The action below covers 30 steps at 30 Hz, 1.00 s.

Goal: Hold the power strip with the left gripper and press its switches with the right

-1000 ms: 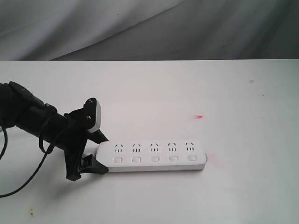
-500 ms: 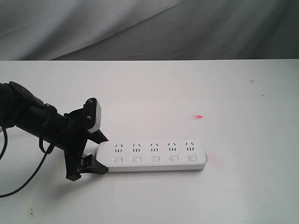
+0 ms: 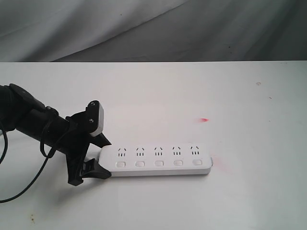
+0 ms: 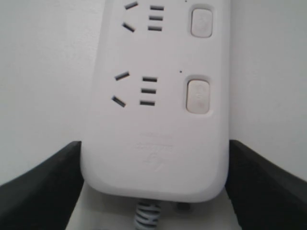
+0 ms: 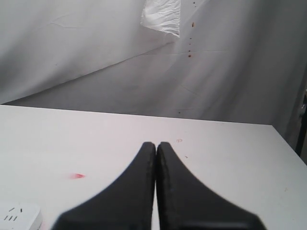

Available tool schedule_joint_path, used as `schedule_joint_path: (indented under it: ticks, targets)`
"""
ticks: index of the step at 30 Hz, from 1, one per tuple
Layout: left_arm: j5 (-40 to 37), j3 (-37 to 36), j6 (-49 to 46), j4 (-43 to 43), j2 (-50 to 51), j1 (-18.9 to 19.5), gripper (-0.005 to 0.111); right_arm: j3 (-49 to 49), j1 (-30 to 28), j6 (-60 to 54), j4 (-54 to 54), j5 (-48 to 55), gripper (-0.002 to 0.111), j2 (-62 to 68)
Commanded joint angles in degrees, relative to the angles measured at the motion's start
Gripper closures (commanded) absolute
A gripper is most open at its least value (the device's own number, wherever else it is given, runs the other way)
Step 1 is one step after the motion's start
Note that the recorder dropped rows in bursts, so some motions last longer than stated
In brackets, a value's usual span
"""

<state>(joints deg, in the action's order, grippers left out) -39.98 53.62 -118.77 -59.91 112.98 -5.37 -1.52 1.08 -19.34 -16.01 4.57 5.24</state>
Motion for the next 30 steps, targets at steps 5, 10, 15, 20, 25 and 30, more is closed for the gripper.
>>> schedule_joint_path:
  ticks: [5, 10, 15, 20, 25, 30]
  targets:
    - [-0.35, -0.11, -0.24, -0.01, -0.01, 0.12, 0.039, 0.34, -0.44, 0.25, 0.58, -0.4, 0.108, -0.25]
    - [-0.35, -0.11, -0.09, -0.01, -0.01, 0.12, 0.039, 0.34, -0.44, 0.36, 0.58, -0.41, 0.108, -0.25]
    - [-0.35, -0.11, -0.09, -0.01, -0.01, 0.12, 0.039, 0.34, -0.44, 0.36, 0.58, -0.41, 0.108, -0.25]
    - [-0.35, -0.11, -0.11, -0.01, -0.01, 0.12, 0.039, 0.34, -0.44, 0.36, 0.58, -0.41, 0.108, -0.25]
    - [-0.48, -0.11, 0.21, -5.47, -0.01, 0.12, 0.039, 0.34, -0.44, 0.36, 0.58, -0.41, 0.108, -0.25]
    - [-0.48, -0.11, 0.21, -9.43, -0.01, 0.12, 0.039, 0.34, -0.44, 0.36, 0.58, -0.41, 0.108, -0.25]
